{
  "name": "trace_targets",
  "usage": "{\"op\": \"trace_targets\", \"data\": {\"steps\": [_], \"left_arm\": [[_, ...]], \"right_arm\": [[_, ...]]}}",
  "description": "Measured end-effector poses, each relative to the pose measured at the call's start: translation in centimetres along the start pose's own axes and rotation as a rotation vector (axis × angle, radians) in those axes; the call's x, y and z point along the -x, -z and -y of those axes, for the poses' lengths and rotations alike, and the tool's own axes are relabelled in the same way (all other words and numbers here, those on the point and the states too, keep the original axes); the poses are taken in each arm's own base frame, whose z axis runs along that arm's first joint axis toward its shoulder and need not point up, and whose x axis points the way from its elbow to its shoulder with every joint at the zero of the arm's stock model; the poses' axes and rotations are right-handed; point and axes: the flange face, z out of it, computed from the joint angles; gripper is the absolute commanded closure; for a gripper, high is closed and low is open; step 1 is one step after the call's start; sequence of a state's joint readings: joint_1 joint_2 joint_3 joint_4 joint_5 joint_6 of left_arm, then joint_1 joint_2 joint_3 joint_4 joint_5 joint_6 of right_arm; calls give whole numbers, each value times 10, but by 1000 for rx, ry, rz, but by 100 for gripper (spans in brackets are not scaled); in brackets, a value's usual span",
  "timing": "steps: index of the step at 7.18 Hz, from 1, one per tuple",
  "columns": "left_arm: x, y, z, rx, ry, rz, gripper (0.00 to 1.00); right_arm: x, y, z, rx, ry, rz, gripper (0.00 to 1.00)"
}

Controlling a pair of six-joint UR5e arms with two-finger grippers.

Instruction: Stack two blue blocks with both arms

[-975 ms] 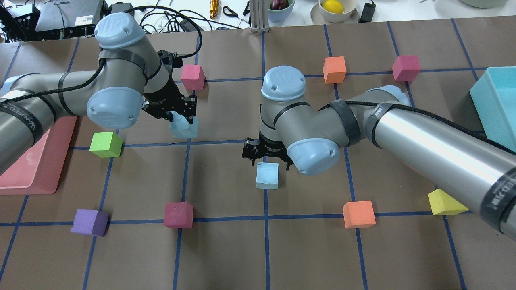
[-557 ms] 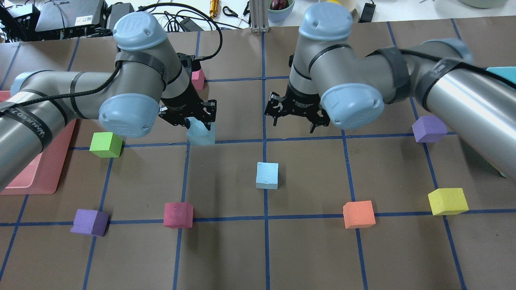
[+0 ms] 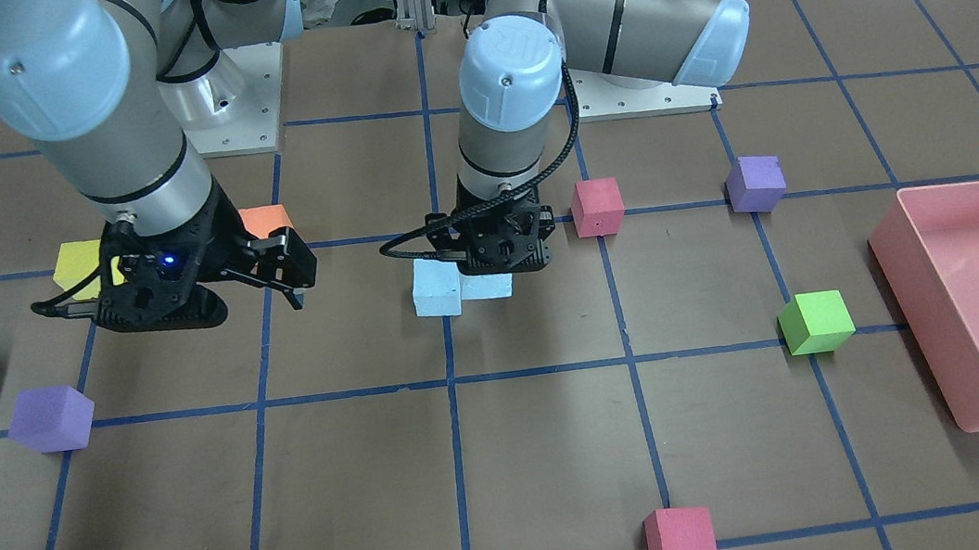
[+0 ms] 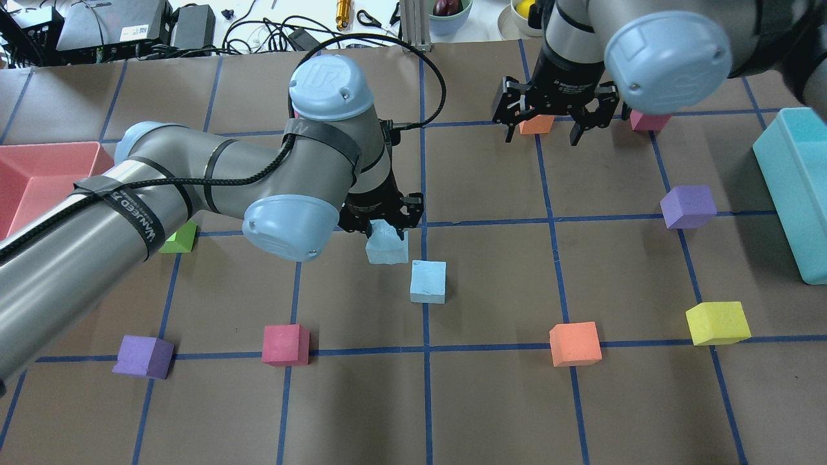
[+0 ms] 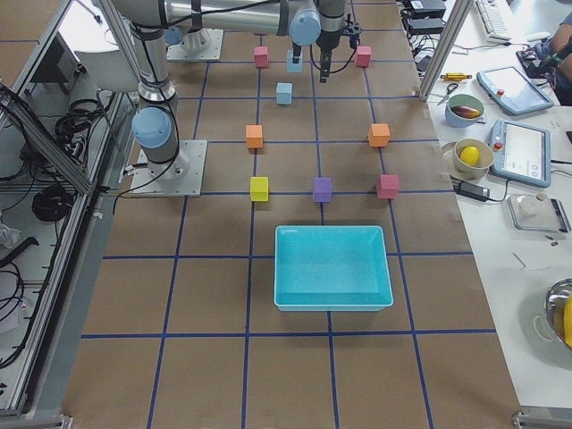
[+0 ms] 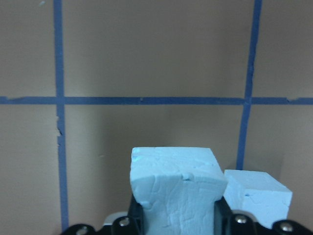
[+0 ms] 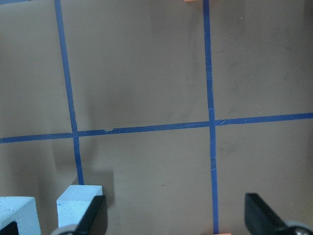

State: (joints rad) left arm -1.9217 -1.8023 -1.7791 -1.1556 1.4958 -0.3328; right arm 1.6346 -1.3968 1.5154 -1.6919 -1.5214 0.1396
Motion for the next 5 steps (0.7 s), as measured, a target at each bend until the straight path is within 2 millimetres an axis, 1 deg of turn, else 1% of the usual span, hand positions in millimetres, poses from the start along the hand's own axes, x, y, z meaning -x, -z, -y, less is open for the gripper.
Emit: {"op": "trace_targets", "data": {"steps": [1, 2, 3, 5], "left_arm": [[-16, -7, -8, 3, -24, 2, 99], [-28, -14, -12, 4, -37, 3, 99], [-38, -22, -15, 4, -39, 3, 99], [-47, -33, -17, 7, -39, 5, 97]], "right_arm": [[-26, 13, 0, 5, 3, -5, 0], [-46, 21, -1, 12, 5, -10, 0], [-56, 26, -5, 29, 2, -11, 0], [-62, 33, -15, 52, 0, -12, 0]]}}
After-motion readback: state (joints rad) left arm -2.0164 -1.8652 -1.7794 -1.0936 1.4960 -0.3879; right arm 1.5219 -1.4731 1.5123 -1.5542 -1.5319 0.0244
